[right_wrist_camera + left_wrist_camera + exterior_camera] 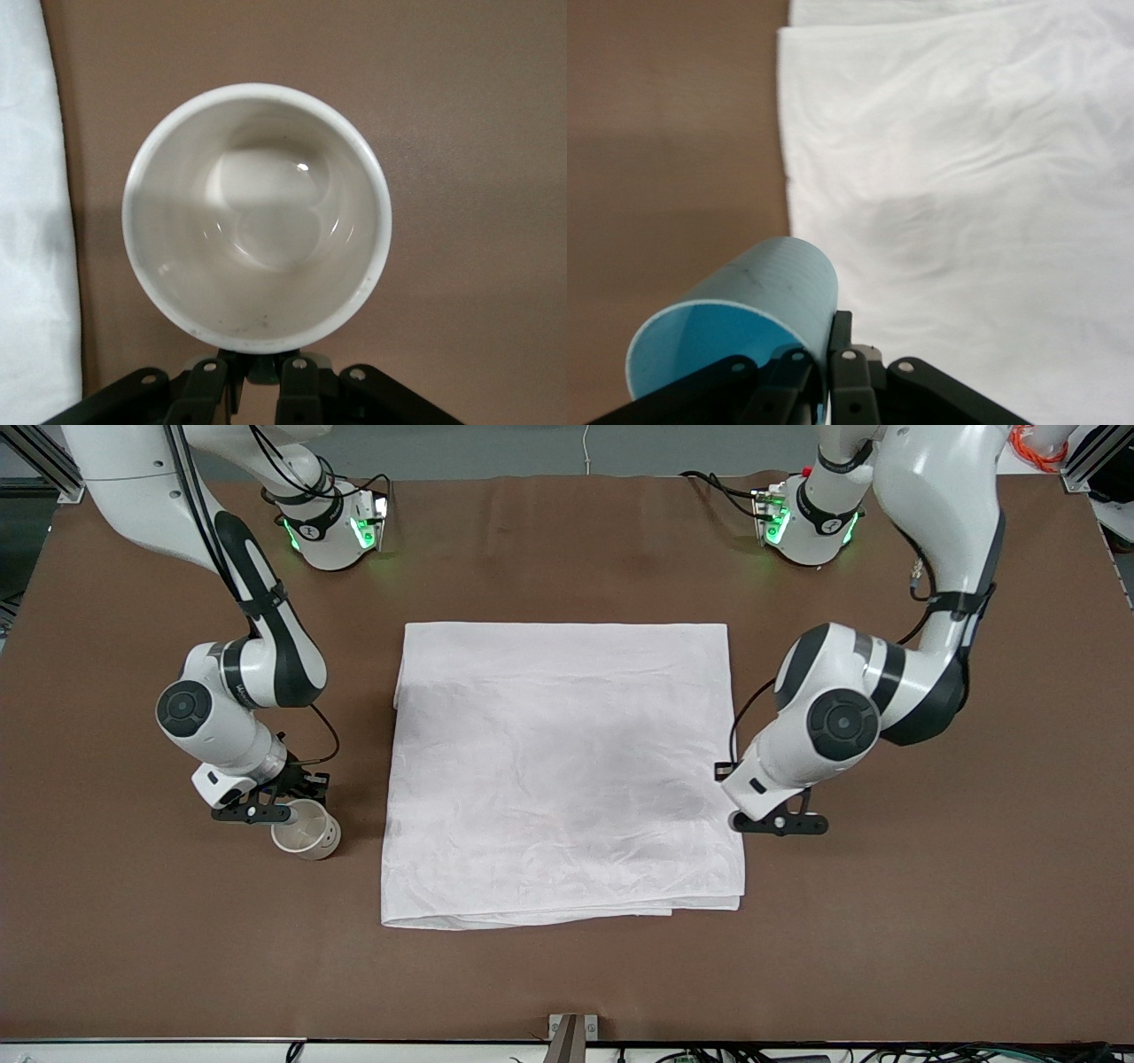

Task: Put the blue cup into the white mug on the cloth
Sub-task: 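Carry the white mug with the right gripper onto the cloth center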

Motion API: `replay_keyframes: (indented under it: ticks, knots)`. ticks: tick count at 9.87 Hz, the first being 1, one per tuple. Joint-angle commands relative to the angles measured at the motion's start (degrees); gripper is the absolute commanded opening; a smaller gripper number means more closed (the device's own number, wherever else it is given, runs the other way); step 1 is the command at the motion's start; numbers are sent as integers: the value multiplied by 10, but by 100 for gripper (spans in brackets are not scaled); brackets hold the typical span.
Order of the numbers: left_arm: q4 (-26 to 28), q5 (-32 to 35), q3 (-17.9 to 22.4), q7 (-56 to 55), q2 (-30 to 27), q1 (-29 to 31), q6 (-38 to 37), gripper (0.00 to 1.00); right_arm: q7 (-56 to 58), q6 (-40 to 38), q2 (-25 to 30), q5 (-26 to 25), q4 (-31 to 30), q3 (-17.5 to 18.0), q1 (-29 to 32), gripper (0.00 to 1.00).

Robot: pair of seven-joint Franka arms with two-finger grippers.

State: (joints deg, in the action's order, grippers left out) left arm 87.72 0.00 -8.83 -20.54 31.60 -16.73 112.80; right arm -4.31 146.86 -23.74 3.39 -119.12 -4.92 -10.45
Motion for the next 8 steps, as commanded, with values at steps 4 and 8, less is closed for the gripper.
replay_keyframes:
  ticks: [4, 8]
  knots:
    - [-62, -6, -1, -1, 29, -24, -4, 0, -20, -297, 11, 10, 172, 3, -36, 0]
    - [-63, -6, -1, 1, 24, -20, -4, 0, -242, -280, 11, 62, 223, 3, -193, 0]
